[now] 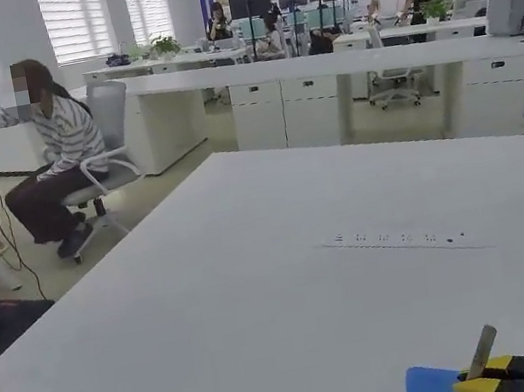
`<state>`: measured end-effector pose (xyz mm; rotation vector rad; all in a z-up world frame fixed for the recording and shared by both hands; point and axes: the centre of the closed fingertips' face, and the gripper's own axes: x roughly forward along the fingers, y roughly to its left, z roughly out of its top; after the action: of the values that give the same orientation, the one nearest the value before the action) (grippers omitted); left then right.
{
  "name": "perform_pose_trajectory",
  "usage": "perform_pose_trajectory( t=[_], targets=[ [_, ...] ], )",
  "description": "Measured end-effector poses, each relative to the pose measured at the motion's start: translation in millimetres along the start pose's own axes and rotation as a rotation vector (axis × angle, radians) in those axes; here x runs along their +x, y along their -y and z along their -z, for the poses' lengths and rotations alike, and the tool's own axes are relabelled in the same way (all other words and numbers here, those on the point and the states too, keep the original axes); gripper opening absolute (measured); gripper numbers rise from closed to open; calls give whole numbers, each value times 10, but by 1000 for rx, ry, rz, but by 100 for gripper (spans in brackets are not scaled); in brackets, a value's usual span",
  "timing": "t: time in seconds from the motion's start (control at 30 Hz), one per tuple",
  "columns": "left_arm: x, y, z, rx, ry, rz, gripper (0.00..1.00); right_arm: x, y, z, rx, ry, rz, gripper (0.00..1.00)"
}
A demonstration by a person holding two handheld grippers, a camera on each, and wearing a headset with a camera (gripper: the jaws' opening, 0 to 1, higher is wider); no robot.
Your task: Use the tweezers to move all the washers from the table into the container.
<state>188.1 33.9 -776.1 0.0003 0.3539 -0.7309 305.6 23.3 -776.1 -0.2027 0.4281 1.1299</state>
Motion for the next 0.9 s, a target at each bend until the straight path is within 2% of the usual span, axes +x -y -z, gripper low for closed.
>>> perform_pose_trajectory(
  t=[0.3,0.47,0.6,0.77,0.9],
  targets=[
    [-8,47,-37,-11,14,22,85,-191,-162,-190,29,59,7,4],
    [-3,81,-3,-2,-9,37,82,-306,-307,-205,71,84,-15,4],
    [-4,88,16,0,-21,43,80,-399,-392,-135,97,93,-15,4],
    [-14,87,31,-5,-31,46,76,-486,-480,45,128,75,-20,4],
    [-5,119,71,-1,-56,64,76,-545,-553,206,152,56,-25,4]
  ],
)
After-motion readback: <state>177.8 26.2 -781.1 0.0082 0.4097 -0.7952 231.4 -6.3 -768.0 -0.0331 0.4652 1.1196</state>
